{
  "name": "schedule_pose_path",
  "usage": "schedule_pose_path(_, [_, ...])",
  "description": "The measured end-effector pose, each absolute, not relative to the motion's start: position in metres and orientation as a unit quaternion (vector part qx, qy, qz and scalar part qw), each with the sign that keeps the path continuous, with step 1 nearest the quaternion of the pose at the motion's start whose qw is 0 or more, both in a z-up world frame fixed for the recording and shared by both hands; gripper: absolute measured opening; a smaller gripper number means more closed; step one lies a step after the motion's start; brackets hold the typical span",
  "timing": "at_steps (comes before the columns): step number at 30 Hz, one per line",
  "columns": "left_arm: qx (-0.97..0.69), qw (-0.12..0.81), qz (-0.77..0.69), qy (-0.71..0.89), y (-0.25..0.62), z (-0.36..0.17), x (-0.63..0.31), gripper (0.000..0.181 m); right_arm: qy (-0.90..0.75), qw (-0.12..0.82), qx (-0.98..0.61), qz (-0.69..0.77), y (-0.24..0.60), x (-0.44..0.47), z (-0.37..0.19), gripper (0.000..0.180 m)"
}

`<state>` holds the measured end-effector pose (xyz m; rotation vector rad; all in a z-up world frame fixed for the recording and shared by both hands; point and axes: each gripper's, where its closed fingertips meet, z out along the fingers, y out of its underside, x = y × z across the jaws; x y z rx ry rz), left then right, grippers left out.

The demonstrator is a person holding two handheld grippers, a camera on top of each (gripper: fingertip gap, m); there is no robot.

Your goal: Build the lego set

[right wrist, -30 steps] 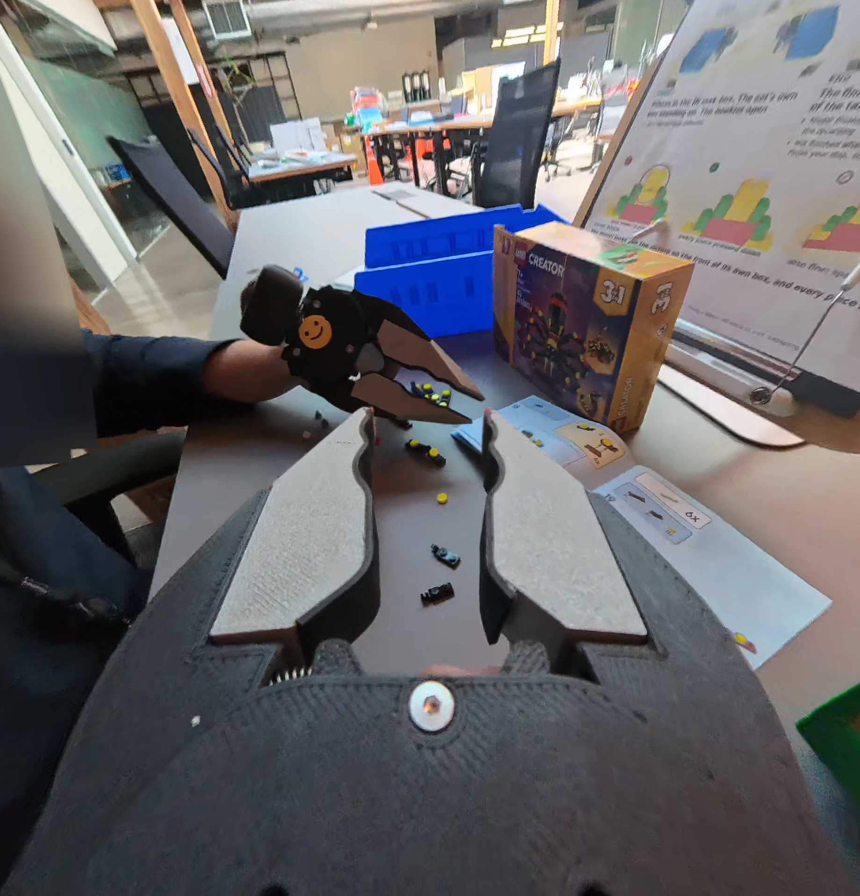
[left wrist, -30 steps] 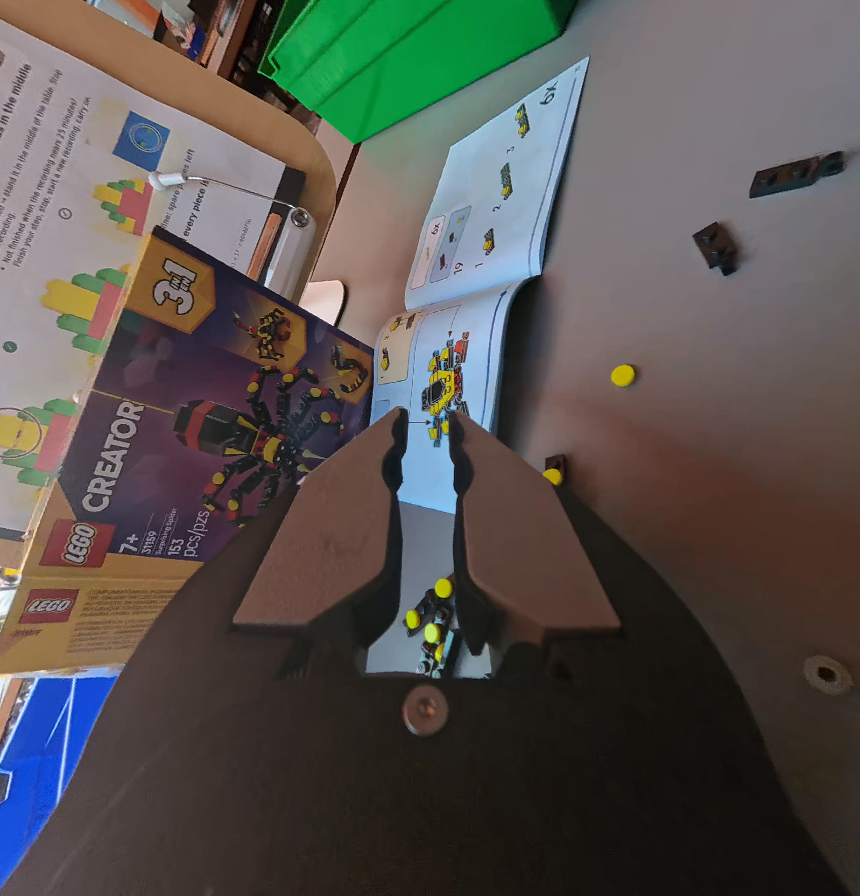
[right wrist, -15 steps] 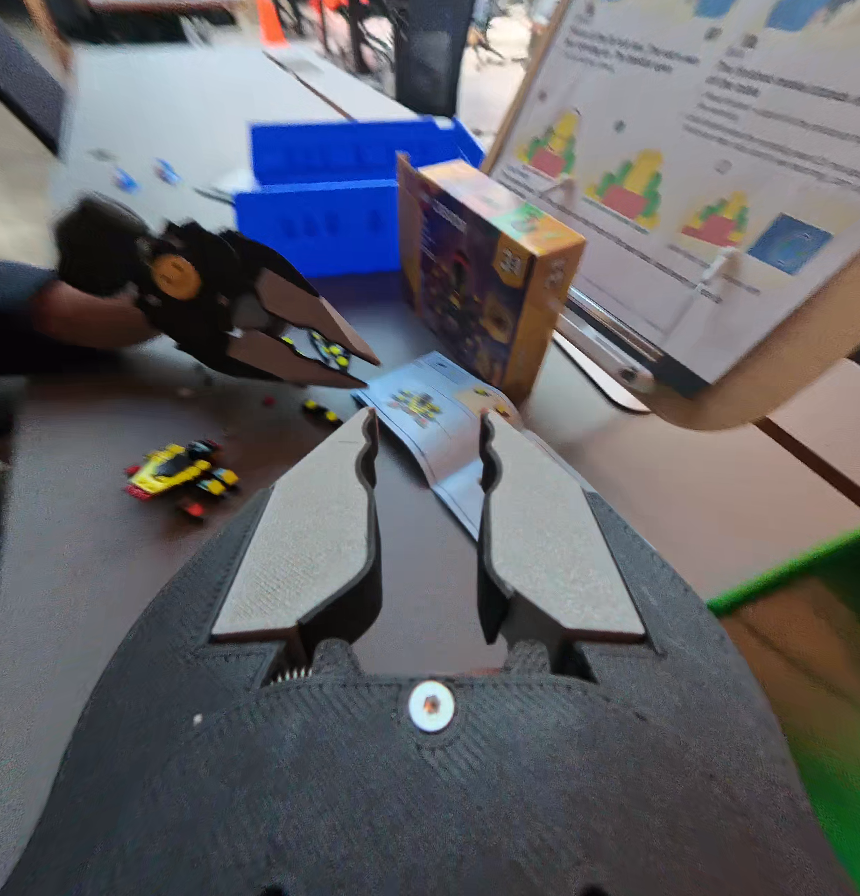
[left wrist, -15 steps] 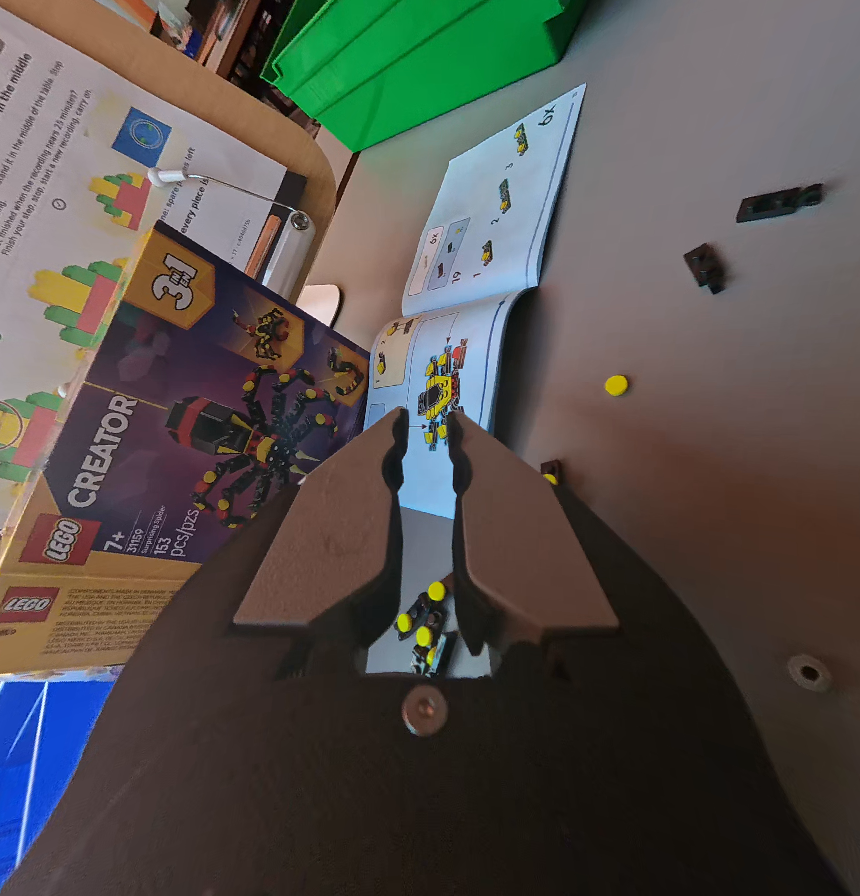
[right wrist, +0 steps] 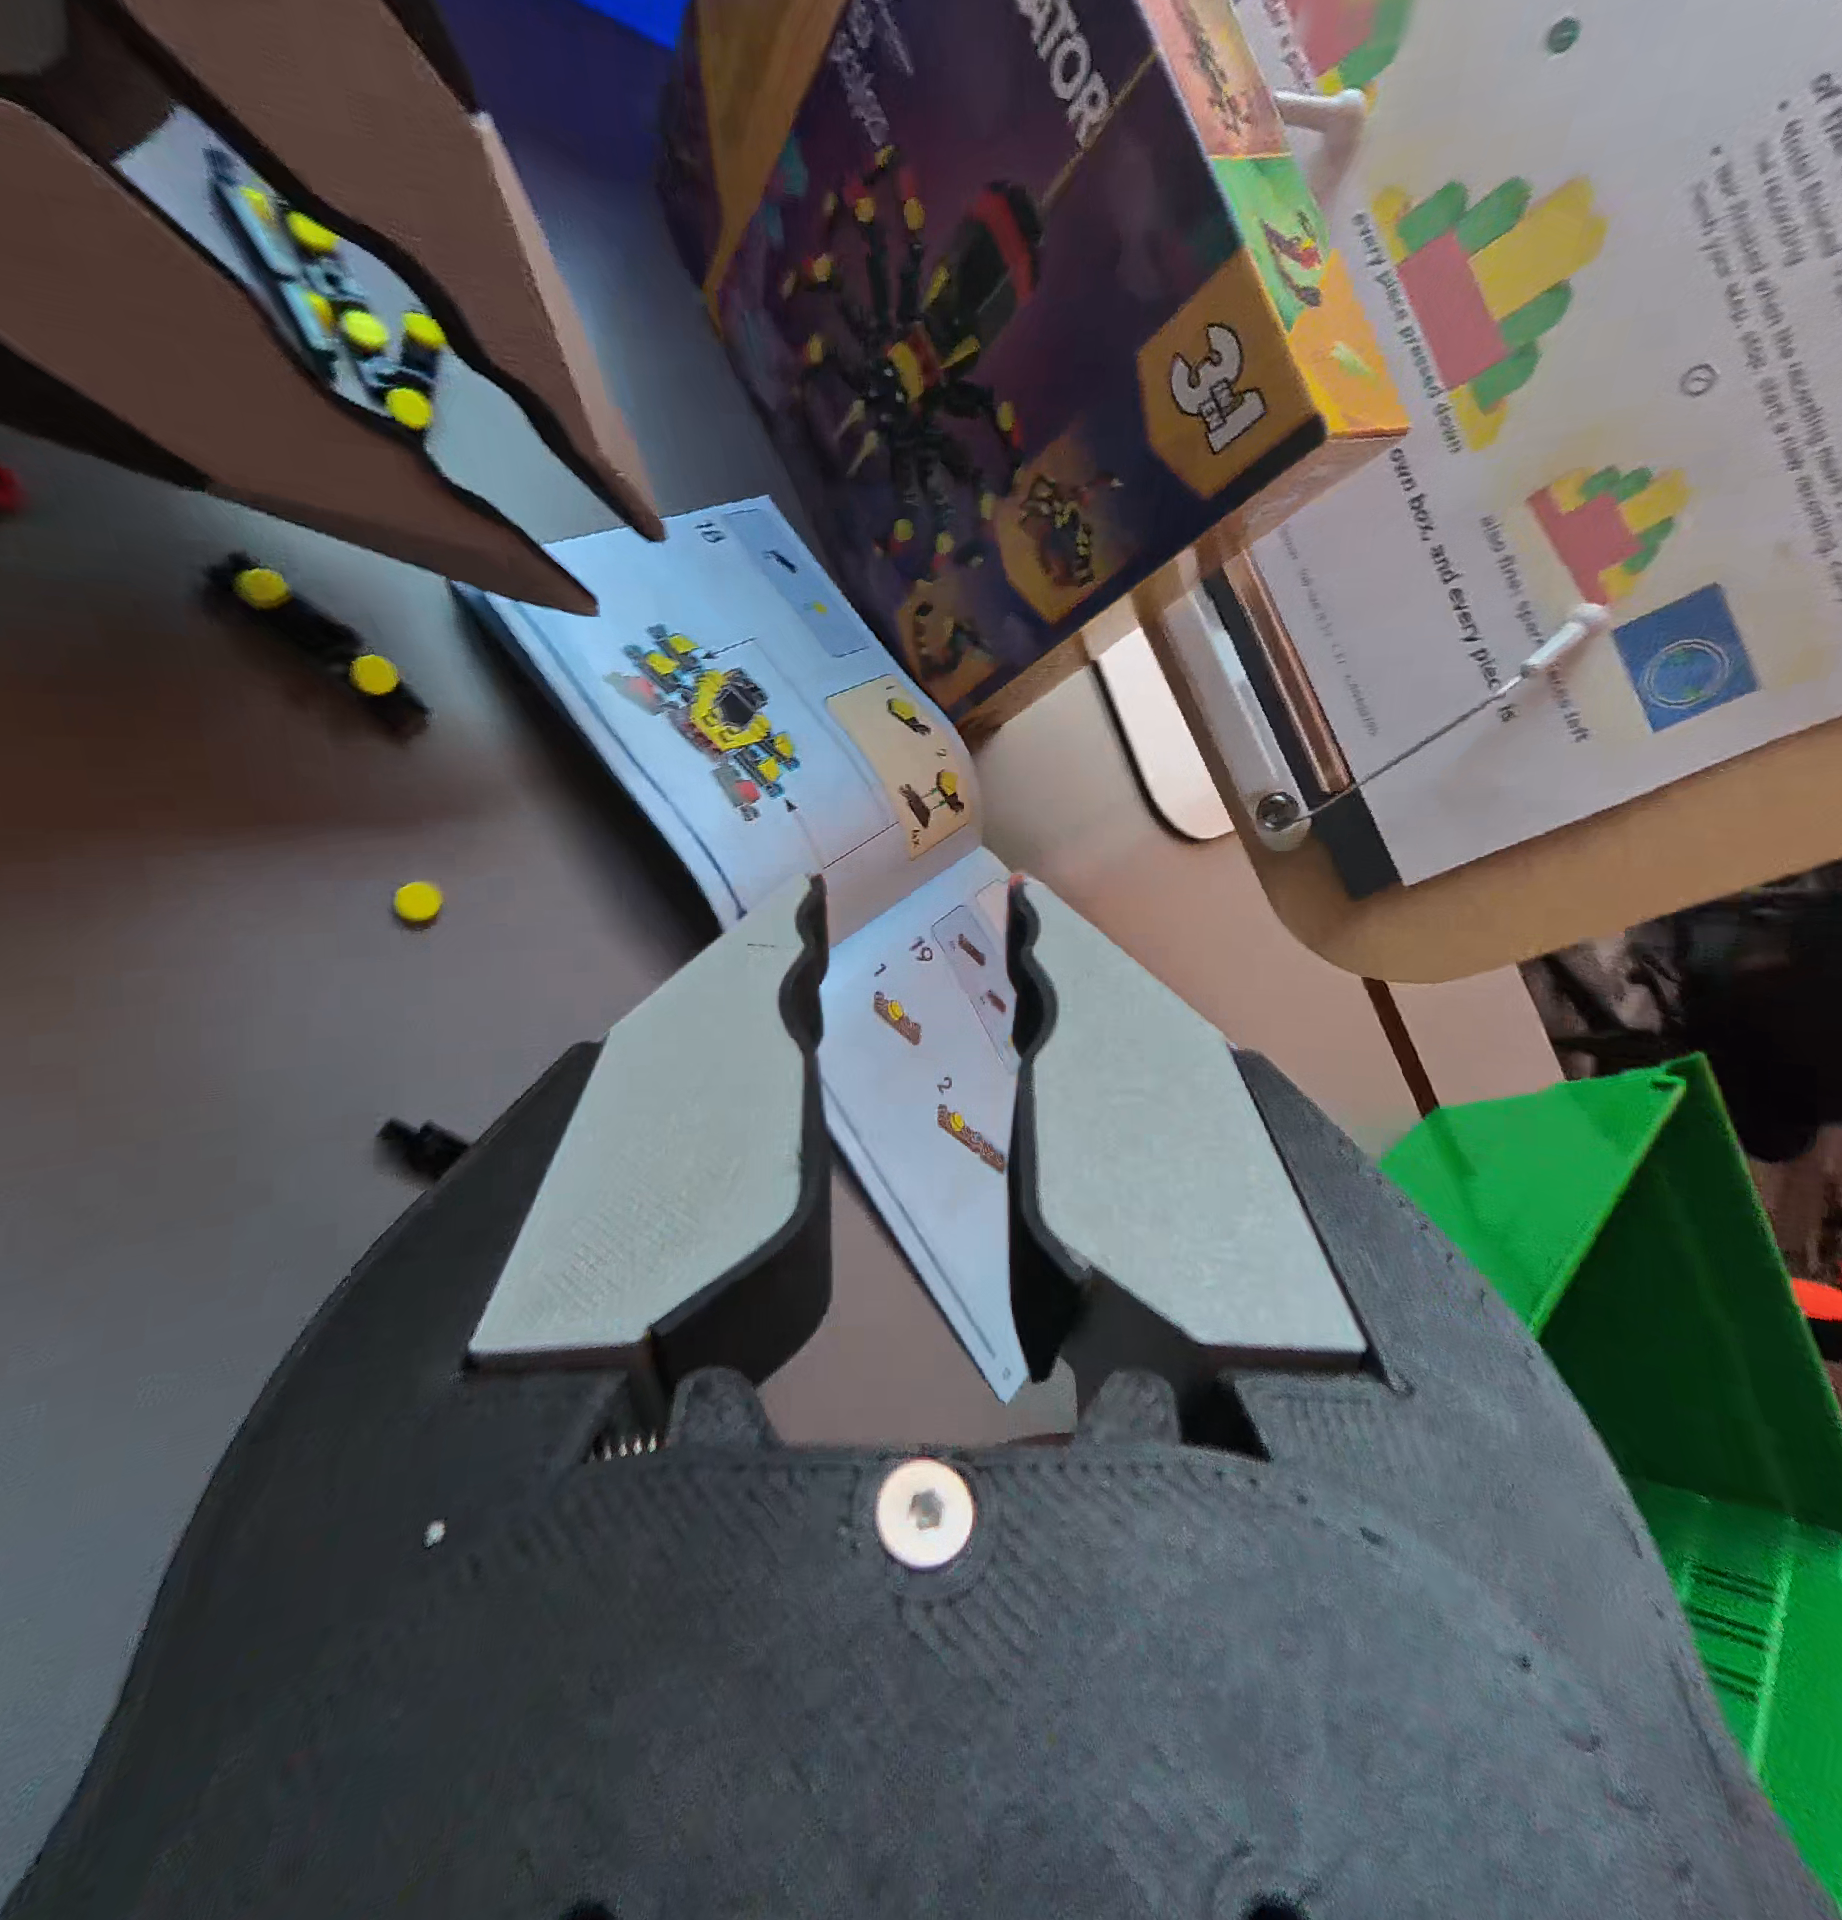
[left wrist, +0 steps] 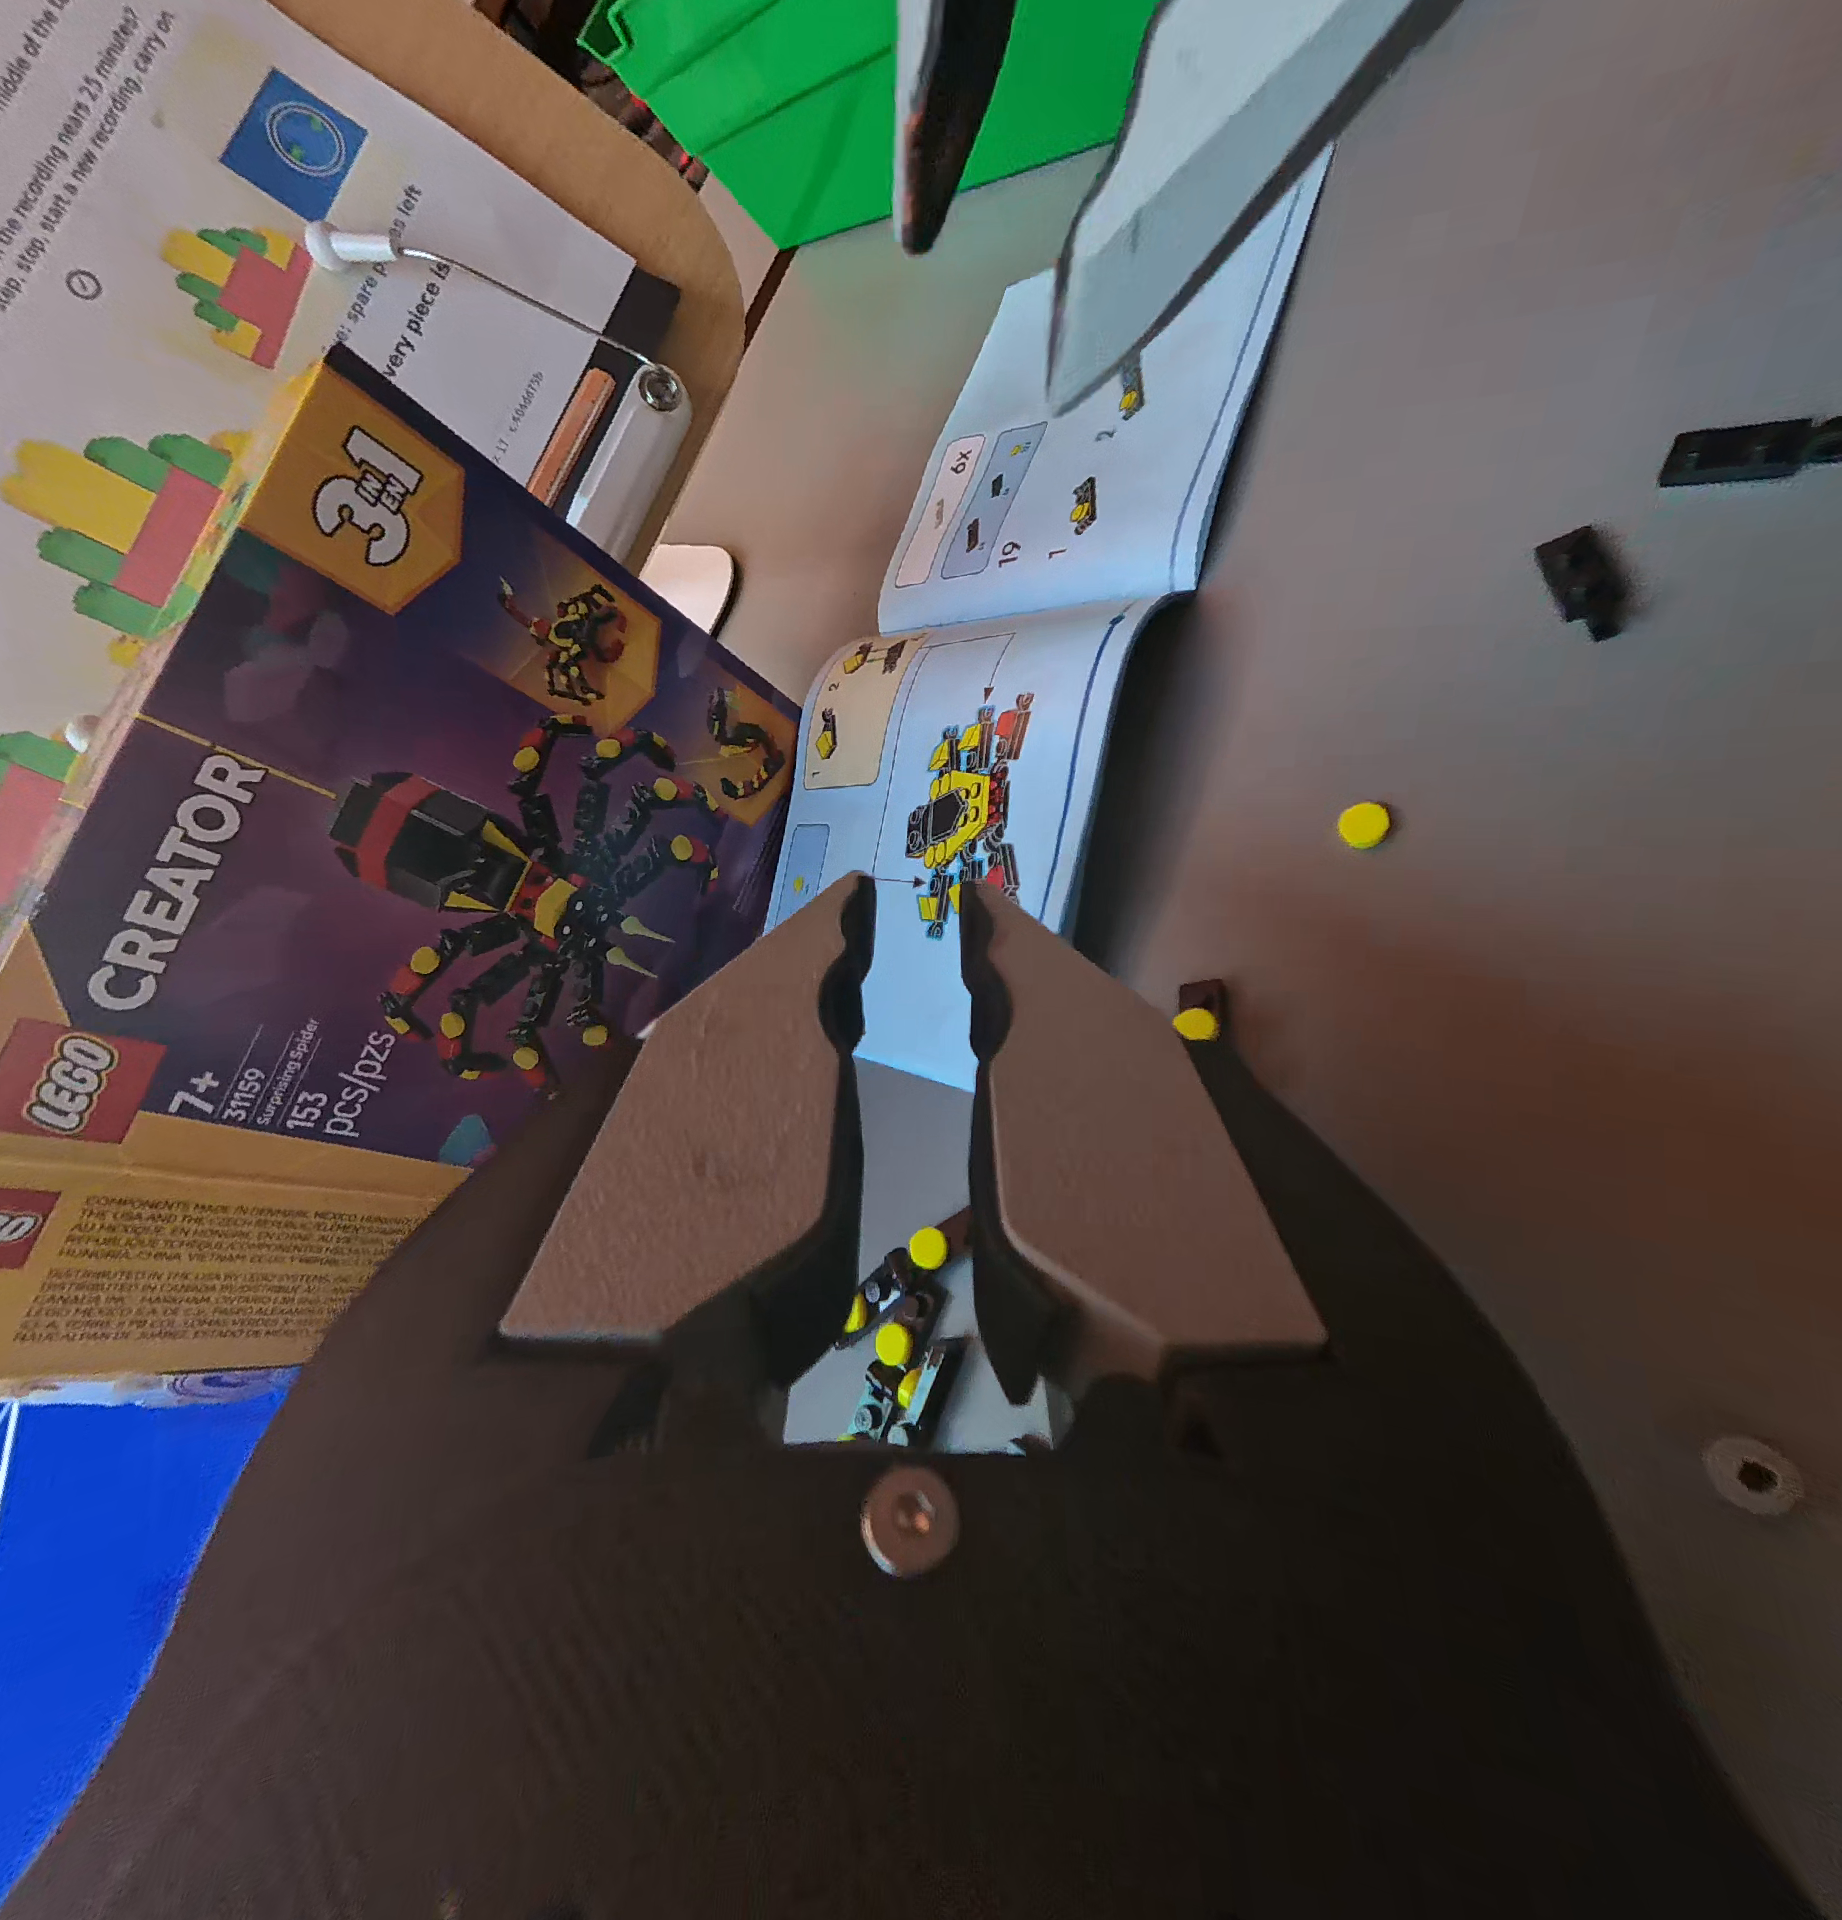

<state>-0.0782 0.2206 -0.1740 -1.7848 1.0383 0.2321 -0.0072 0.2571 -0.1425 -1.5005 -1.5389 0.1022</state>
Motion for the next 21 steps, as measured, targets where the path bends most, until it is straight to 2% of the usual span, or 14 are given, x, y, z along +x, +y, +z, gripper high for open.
schedule_pose_path(7, [-0.751,0.503,0.095,0.417,0.223,-0.177,-0.082,0.013,-0.575,0.433,-0.694,-0.011,0.285,0.005,-0.185,0.027])
schedule_pose_path(16, [-0.759,0.497,0.091,0.411,0.226,-0.181,-0.085,0.013,-0.577,0.428,-0.696,0.005,0.282,0.01,-0.189,0.027])
schedule_pose_path(21, [-0.762,0.499,0.094,0.402,0.227,-0.179,-0.089,0.013,-0.587,0.412,-0.694,0.068,0.271,0.009,-0.188,0.025])
